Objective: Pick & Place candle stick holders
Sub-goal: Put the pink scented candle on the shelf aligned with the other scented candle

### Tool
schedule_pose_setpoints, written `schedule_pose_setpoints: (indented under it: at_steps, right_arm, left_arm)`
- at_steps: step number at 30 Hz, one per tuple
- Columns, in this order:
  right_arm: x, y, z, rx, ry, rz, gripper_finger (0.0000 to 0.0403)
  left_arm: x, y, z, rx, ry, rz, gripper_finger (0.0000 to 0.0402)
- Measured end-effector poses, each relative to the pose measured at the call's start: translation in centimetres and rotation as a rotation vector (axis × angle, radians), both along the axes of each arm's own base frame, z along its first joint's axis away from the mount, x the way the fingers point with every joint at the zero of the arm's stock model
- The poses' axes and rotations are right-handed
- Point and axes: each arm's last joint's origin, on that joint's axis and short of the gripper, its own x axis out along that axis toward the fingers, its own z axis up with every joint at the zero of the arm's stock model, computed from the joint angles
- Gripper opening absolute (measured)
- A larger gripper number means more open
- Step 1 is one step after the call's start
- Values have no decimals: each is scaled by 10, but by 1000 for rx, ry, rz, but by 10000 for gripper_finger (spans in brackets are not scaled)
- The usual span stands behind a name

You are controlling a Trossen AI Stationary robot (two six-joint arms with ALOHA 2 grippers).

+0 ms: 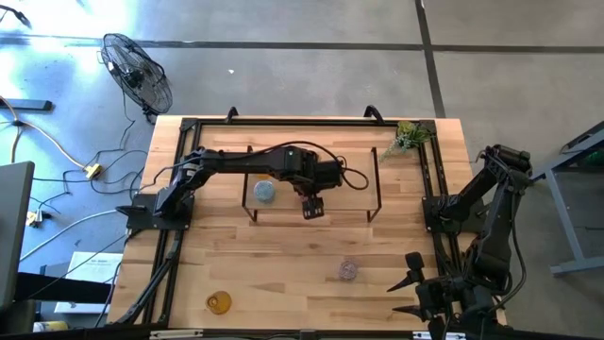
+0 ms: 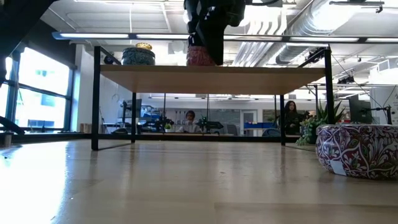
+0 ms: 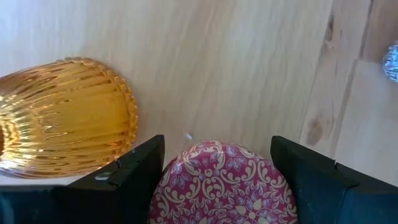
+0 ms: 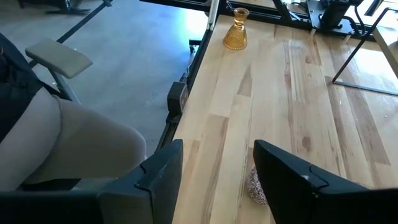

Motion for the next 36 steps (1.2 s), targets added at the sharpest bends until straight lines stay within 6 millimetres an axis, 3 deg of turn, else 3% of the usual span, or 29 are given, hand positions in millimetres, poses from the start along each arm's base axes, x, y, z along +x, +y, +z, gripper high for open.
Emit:
schedule_pose_setpoints:
  at_steps: [11,36]
  right_arm:
    - [0,0,0,1,-3,-4,194]
    - [0,0,0,1,-3,-4,194]
  left_arm:
    - [-1,-9,1,32,18,-10,275]
    - [-1,-6,3,89,13,10,276]
